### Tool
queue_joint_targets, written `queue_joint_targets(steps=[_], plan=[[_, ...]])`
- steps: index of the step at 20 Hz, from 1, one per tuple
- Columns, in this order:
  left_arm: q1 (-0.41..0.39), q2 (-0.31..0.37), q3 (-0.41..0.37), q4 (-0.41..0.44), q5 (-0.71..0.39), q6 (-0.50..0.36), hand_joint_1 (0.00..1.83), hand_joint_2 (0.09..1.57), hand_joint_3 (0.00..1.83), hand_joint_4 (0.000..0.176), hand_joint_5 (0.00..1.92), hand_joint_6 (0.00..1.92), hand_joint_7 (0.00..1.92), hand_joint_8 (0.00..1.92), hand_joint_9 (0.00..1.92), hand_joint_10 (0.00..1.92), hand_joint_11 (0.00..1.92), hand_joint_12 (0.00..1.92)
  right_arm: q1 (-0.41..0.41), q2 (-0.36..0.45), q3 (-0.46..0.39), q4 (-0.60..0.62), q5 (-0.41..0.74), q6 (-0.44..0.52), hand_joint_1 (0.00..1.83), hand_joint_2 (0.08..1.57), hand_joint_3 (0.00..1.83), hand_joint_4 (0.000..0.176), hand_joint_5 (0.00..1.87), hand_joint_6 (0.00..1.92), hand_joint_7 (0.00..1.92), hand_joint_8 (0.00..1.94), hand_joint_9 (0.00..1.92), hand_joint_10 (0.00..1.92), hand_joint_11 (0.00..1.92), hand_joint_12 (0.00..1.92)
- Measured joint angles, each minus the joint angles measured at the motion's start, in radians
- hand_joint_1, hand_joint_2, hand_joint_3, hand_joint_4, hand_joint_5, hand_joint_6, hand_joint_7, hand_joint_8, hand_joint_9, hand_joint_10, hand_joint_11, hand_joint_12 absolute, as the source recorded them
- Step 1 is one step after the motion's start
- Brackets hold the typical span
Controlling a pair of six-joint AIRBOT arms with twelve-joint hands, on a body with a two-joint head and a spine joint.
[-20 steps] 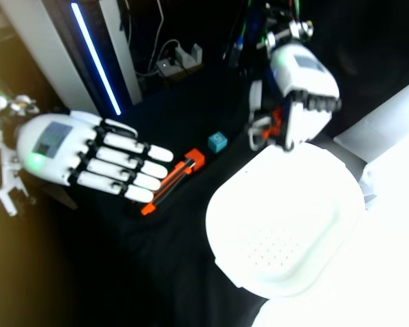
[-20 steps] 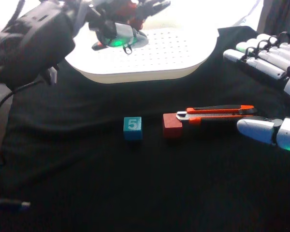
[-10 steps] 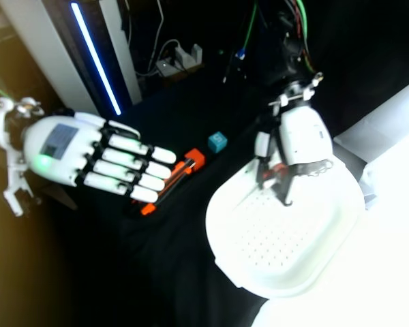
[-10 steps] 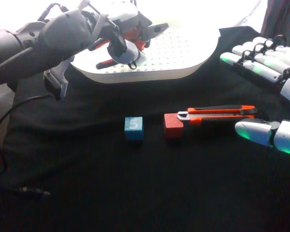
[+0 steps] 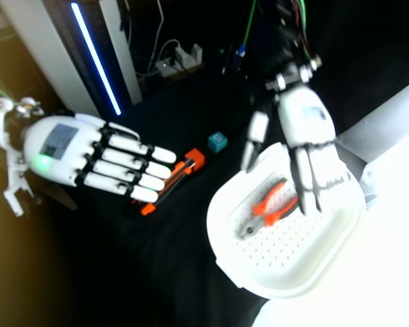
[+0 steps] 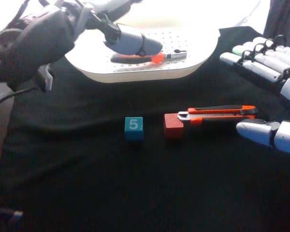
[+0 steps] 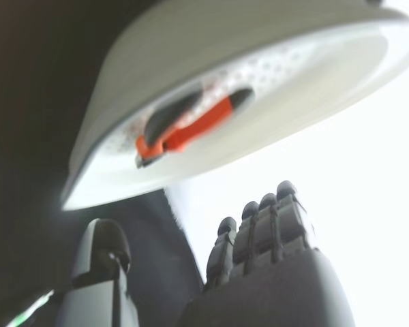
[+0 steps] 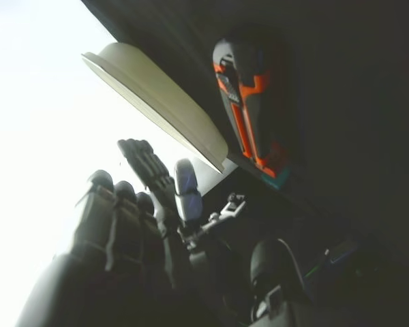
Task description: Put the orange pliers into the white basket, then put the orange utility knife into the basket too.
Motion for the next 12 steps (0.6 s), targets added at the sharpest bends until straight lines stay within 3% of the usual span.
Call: queue_joint_targets(steps=[1, 2, 3, 4, 5, 6, 7, 8, 9, 10, 11, 12], plan=[[0.017, 0.042, -0.047, 0.061, -0.059, -0.055, 0.42, 1.22, 0.02, 0.126, 0.0, 0.0, 0.0, 0.0, 0.0, 0.0, 0.0, 0.0, 0.0, -0.002, 0.001, -0.002, -0.001, 0.0, 0.39, 1.23, 0.0, 0.053, 0.0, 0.0, 0.0, 0.0, 0.0, 0.0, 0.0, 0.0], [0.039, 0.086, -0.098, 0.098, -0.116, -0.079, 0.42, 1.22, 0.02, 0.126, 0.0, 0.0, 0.0, 0.0, 0.0, 0.0, 0.0, 0.0, 0.0, -0.007, 0.008, -0.003, -0.006, 0.0, 0.39, 1.23, 0.0, 0.053, 0.0, 0.0, 0.0, 0.0, 0.0, 0.0, 0.0, 0.0], [0.083, 0.148, -0.169, 0.134, -0.187, -0.088, 0.45, 1.27, 0.02, 0.06, 0.01, 0.0, 0.0, 0.0, 0.0, 0.0, 0.0, 0.0, 0.0, -0.018, 0.019, -0.001, -0.018, 0.0, 0.44, 1.24, 0.0, 0.008, 0.0, 0.0, 0.0, 0.0, 0.0, 0.0, 0.0, 0.0], [0.122, 0.187, -0.214, 0.15, -0.239, -0.09, 0.45, 1.27, 0.02, 0.06, 0.01, 0.0, 0.0, 0.0, 0.0, 0.0, 0.0, 0.0, 0.0, -0.025, 0.025, 0.006, -0.033, 0.0, 0.44, 1.24, 0.0, 0.008, 0.0, 0.0, 0.0, 0.0, 0.0, 0.0, 0.0, 0.0], [0.164, 0.223, -0.254, 0.169, -0.284, -0.096, 0.51, 1.33, 0.02, 0.03, 0.13, 0.01, 0.0, 0.0, 0.02, 0.0, 0.0, 0.13, 0.0, -0.032, 0.03, 0.013, -0.053, 0.0, 0.47, 1.24, 0.0, 0.0, 0.0, 0.0, 0.0, 0.0, 0.0, 0.0, 0.01, 0.0], [0.211, 0.263, -0.3, 0.181, -0.334, -0.111, 0.53, 1.43, 0.0, 0.059, 0.28, 0.04, 0.16, 0.01, 0.11, 0.01, 0.0, 0.27, 0.0, -0.045, 0.039, 0.009, -0.063, 0.001, 0.49, 1.25, 0.0, 0.0, 0.0, 0.0, 0.0, 0.0, 0.07, 0.0, 0.01, 0.34], [0.26, 0.302, -0.343, 0.2, -0.393, -0.114, 0.59, 1.43, 0.0, 0.042, 0.35, 0.06, 0.25, 0.02, 0.23, 0.05, 0.0, 0.75, 0.0, -0.059, 0.05, 0.005, -0.078, 0.0, 0.49, 1.25, 0.0, 0.0, 0.0, 0.0, 0.0, 0.0, 0.09, 0.0, 0.0, 0.46], [0.307, 0.328, -0.379, 0.212, -0.451, -0.117, 0.59, 1.43, 0.0, 0.042, 0.35, 0.06, 0.25, 0.02, 0.23, 0.05, 0.0, 0.75, 0.004, -0.069, 0.06, 0.005, -0.103, 0.001, 0.49, 1.25, 0.0, 0.0, 0.0, 0.0, 0.0, 0.0, 0.09, 0.0, 0.0, 0.46], [0.361, 0.35, -0.41, 0.213, -0.514, -0.12, 0.65, 1.42, 0.0, 0.0, 0.42, 0.08, 0.36, 0.04, 0.36, 0.1, 0.0, 1.19, 0.018, -0.083, 0.075, 0.006, -0.137, 0.002, 0.48, 1.26, 0.0, 0.0, 0.0, 0.0, 0.0, 0.0, 0.09, 0.0, 0.0, 0.44], [0.417, 0.372, -0.436, 0.207, -0.564, -0.122, 0.63, 1.42, 0.0, 0.0, 0.48, 0.11, 0.42, 0.05, 0.43, 0.14, 0.0, 1.38, 0.031, -0.098, 0.089, 0.01, -0.159, 0.002, 0.48, 1.26, 0.0, 0.0, 0.0, 0.0, 0.0, 0.0, 0.1, 0.0, 0.0, 0.48], [0.471, 0.386, -0.453, 0.19, -0.609, -0.142, 0.7, 1.43, 0.0, 0.0, 0.47, 0.27, 0.51, 0.03, 0.42, 0.61, 0.13, 1.52, 0.044, -0.112, 0.105, 0.009, -0.175, 0.002, 0.47, 1.26, 0.0, 0.0, 0.01, 0.0, 0.0, 0.0, 0.11, 0.01, 0.0, 0.54], [0.505, 0.389, -0.457, 0.172, -0.646, -0.163, 0.7, 1.43, 0.0, 0.0, 0.47, 0.27, 0.51, 0.03, 0.42, 0.61, 0.13, 1.52, 0.055, -0.124, 0.117, 0.012, -0.193, 0.002, 0.47, 1.26, 0.0, 0.0, 0.01, 0.0, 0.0, 0.0, 0.11, 0.01, 0.0, 0.54]])
